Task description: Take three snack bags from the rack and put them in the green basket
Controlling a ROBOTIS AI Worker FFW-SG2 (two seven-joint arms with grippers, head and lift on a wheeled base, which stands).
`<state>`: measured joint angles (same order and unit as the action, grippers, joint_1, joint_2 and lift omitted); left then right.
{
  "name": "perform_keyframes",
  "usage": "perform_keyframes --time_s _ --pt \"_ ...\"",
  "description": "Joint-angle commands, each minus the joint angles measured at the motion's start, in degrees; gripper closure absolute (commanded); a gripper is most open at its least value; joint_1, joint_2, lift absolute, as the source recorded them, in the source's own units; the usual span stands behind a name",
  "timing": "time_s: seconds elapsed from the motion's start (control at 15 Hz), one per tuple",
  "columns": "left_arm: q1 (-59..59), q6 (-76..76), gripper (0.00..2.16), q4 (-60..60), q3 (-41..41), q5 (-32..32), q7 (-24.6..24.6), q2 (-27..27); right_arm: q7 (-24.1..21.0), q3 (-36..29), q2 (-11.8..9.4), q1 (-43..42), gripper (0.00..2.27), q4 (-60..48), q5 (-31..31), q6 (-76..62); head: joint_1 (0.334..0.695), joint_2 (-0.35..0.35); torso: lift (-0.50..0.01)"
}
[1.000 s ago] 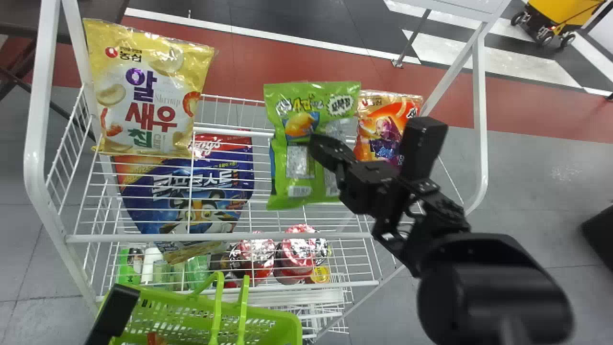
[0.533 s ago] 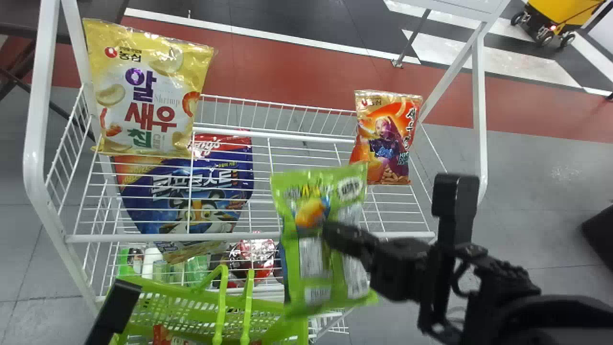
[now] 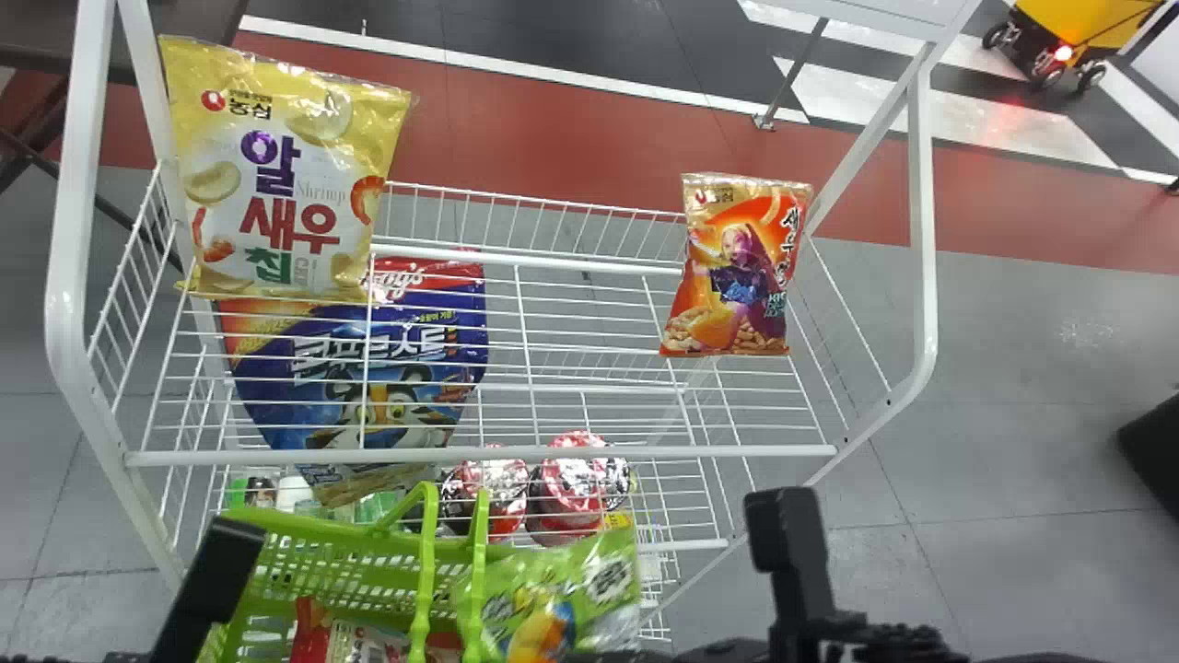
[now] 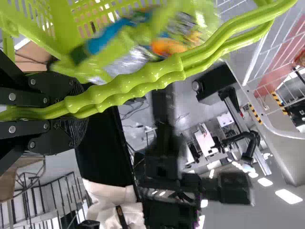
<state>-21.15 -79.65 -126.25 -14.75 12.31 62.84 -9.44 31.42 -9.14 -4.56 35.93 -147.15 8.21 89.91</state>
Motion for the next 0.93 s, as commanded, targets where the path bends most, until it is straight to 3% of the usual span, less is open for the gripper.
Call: perform_keyframes --time_s 0.0,0.4,0.47,0.53,0.6,0.67,0.87 --pt "-0.4 0.1 1.75 -0.4 -0.2 0.0 0.0 0.0 0.2 3.5 -0.6 0.1 2.10 1.9 1.1 0.2 0.695 -0.350 -0.015" --pt "-1.6 0.1 1.75 -1.6 -1.2 -0.5 0.1 -0.1 3.4 10.7 -0.6 -6.9 2.08 8.5 1.2 -1.4 0.695 -0.350 -0.015" --pt "-1.9 0.1 1.75 -1.7 -1.2 -0.7 0.1 -0.1 4.4 11.4 -0.4 -8.5 1.93 11.1 1.7 -2.4 0.695 -0.350 -0.015" --pt "-2.0 -0.1 1.75 -1.7 -1.2 -0.7 0.0 -0.1 4.6 12.0 -0.3 -10.1 1.65 13.7 2.5 -2.6 0.695 -0.350 -0.015" --pt "-2.0 0.1 1.75 -1.7 -1.2 -0.7 0.1 -0.1 4.8 12.2 -0.4 -10.9 0.96 15.5 3.0 -2.9 0.695 -0.350 -0.015" --pt "-2.0 -0.1 1.75 -1.7 -1.2 -0.7 0.0 -0.1 5.6 12.2 -0.5 -11.0 0.03 16.5 1.9 -5.2 0.695 -0.350 -0.015" --pt "-1.6 -0.1 1.75 -1.5 -1.2 -0.8 0.0 0.0 9.4 11.2 -1.9 -11.8 0.03 17.5 -6.4 -8.2 0.695 -0.350 -0.015"
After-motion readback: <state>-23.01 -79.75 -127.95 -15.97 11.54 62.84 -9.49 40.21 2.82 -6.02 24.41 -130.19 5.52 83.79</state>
